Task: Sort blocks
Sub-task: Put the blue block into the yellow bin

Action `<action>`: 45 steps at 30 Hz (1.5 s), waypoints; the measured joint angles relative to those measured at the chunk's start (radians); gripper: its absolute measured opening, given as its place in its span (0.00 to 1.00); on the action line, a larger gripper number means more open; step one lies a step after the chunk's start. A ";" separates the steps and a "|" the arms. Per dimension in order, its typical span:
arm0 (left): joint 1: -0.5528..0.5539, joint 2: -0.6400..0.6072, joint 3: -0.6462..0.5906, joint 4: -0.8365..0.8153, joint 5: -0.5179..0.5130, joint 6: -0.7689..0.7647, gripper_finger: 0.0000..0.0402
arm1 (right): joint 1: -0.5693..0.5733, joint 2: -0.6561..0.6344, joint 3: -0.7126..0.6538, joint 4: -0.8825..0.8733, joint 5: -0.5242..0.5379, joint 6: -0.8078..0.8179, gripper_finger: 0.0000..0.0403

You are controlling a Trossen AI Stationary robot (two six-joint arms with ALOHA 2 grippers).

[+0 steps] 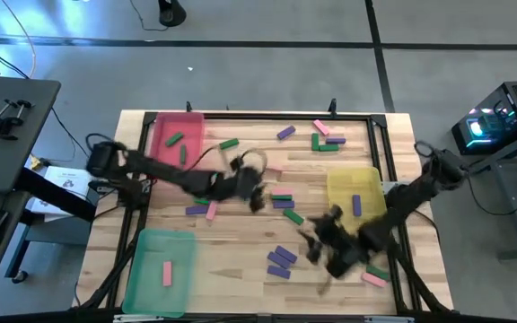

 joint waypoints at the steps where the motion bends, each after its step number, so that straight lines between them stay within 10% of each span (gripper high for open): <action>1: -0.035 -0.030 -0.030 0.019 -0.003 -0.016 0.38 | -0.072 -0.013 0.010 -0.003 -0.058 -0.072 0.53; 11: -0.329 -0.205 -0.130 0.018 -0.163 -0.074 0.36 | -0.862 0.006 0.145 0.006 -0.698 -1.003 0.53; 17: -0.419 -0.220 -0.174 -0.019 -0.383 -0.069 0.36 | -1.123 0.134 0.220 0.008 -0.892 -1.318 0.53; 32: -0.404 -0.223 -0.221 -0.013 -0.470 -0.044 0.36 | -1.260 0.553 0.675 -0.300 -0.929 -1.789 0.53; 45: -0.404 -0.223 -0.221 0.044 -0.474 0.136 0.36 | -1.259 0.668 0.734 -0.345 -0.785 -1.815 0.46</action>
